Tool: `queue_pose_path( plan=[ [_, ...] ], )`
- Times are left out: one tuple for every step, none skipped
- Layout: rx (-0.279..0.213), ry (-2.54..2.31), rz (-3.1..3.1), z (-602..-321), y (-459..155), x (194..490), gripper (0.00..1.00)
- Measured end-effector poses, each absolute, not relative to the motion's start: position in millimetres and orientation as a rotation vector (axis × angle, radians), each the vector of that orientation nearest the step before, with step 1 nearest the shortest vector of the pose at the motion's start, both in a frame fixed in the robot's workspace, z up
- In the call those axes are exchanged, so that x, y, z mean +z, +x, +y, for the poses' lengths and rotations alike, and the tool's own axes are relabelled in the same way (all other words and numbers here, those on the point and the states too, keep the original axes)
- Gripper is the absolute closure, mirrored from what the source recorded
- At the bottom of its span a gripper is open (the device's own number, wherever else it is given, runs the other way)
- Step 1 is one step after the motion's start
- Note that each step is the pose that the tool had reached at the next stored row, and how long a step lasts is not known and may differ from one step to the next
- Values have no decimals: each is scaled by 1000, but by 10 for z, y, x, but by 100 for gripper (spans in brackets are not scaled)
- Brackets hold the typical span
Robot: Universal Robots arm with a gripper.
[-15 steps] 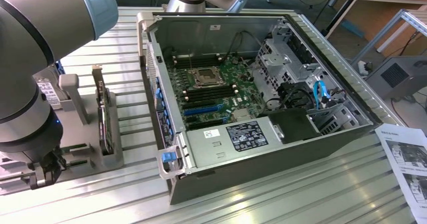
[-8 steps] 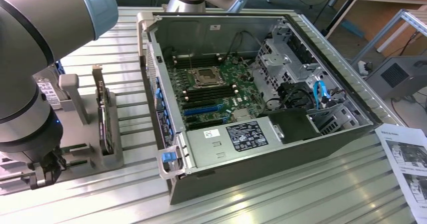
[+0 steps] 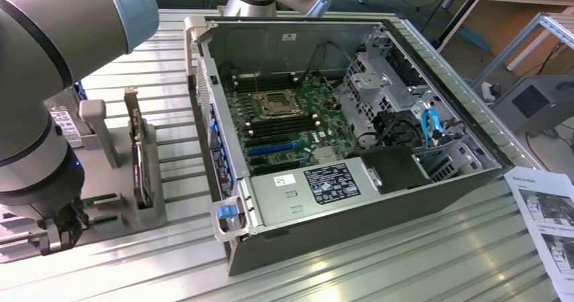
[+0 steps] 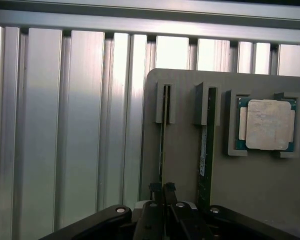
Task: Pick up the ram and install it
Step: 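Pick up the ram and move it above insertion slot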
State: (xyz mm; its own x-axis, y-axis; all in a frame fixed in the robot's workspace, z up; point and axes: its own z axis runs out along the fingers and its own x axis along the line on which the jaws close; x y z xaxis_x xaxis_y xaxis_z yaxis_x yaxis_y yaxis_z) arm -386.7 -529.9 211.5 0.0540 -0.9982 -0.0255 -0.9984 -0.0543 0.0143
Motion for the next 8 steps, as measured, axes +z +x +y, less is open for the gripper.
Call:
queue_pose_path(
  plan=[
    [44, -2275, 2155, -5299, -3867, 2127, 87],
    [44, -2275, 2155, -5299, -3867, 2136, 87],
    [45, -2275, 2155, -5299, -3867, 2150, 87],
    [44, -2275, 2155, -5299, -3867, 2162, 87],
    [45, -2275, 2155, -5299, -3867, 2179, 87],
    [45, -2275, 2155, -5299, -3867, 2191, 87],
    [45, -2275, 2155, -5299, -3867, 2202, 87],
    [44, -2275, 2155, -5299, -3867, 2214, 87]
  ],
)
